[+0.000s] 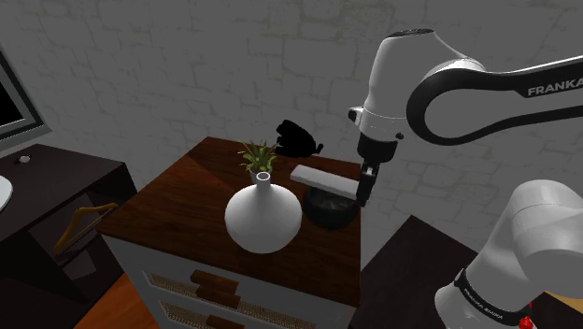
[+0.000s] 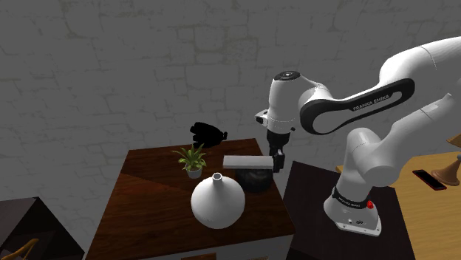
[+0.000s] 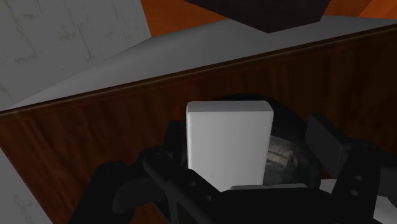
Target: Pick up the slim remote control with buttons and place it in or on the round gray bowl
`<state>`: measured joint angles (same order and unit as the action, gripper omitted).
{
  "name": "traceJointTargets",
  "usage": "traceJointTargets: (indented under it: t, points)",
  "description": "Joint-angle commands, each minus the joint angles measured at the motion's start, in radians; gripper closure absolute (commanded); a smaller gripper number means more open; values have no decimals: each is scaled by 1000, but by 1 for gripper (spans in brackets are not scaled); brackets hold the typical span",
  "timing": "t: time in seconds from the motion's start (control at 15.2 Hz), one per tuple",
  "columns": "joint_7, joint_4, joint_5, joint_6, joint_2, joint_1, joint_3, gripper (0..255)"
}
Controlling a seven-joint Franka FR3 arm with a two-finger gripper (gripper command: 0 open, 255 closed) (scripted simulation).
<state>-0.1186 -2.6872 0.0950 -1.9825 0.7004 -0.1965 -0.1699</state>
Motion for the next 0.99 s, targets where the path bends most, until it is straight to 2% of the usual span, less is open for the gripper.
traceJointTargets:
  t: [0.0, 0.13, 0.4, 0.92]
  points:
    - [0, 0, 0, 0, 0, 0, 0, 0]
    - [0, 0, 0, 0, 0, 0, 0, 0]
    - [1, 113, -9, 138, 25, 3, 11, 0]
    - [1, 113, -9, 138, 25, 3, 11, 0]
